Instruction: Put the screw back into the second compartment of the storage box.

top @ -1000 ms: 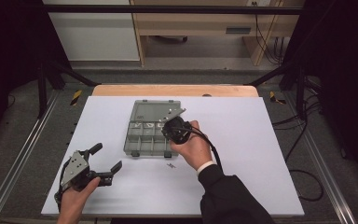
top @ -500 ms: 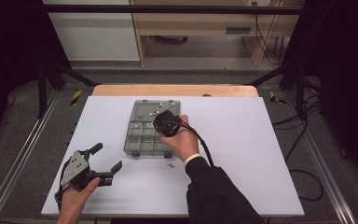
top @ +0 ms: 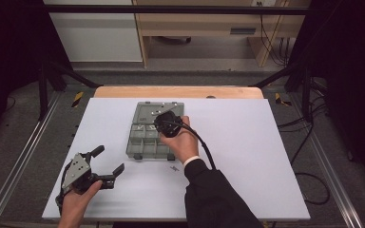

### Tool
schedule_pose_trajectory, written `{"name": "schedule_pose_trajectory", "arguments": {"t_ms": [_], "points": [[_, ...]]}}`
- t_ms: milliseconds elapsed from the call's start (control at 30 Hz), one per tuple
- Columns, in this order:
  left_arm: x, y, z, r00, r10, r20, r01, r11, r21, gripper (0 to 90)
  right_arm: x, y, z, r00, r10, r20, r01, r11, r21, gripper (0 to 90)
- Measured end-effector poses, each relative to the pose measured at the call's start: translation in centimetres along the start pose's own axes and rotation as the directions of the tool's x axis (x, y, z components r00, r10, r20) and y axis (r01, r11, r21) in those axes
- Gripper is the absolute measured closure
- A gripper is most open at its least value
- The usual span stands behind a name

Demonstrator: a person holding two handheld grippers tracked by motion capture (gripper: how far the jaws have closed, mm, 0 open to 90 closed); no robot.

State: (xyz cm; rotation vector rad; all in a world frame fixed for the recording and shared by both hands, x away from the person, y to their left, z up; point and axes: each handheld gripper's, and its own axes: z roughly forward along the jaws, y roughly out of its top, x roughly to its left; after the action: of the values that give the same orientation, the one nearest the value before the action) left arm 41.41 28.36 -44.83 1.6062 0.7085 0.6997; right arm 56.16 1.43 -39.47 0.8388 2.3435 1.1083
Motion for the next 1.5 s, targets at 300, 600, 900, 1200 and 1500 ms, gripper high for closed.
{"name": "schedule_pose_trajectory", "arguments": {"t_ms": [300,600,900,1200,1500], "points": [[0.0,0.0,-0.1,1.0000,0.002,-0.002,-0.002,1.0000,-0.003,2.1,0.1,-0.4,0.3,0.9999,0.015,0.002,-0.015,1.000,-0.007,88.0],[0.1,0.0,-0.1,1.0000,0.000,-0.007,0.000,1.0000,-0.001,2.1,0.6,-0.7,2.0,0.9992,0.034,-0.019,-0.034,0.999,0.005,88.0],[0.0,0.0,0.0,1.0000,-0.002,0.001,0.002,1.0000,-0.007,2.1,1.2,-0.9,3.4,0.9983,0.041,-0.041,-0.041,0.999,0.002,82.7],[0.0,0.0,0.0,1.0000,-0.002,0.001,0.002,1.0000,-0.003,2.1,1.3,-0.6,1.7,0.9997,0.024,0.008,-0.024,0.999,-0.035,52.6],[0.1,0.0,-0.1,1.0000,0.005,-0.004,-0.005,1.0000,0.005,2.1,1.2,0.0,-0.5,0.9982,0.046,0.039,-0.044,0.998,-0.042,24.0]]}}
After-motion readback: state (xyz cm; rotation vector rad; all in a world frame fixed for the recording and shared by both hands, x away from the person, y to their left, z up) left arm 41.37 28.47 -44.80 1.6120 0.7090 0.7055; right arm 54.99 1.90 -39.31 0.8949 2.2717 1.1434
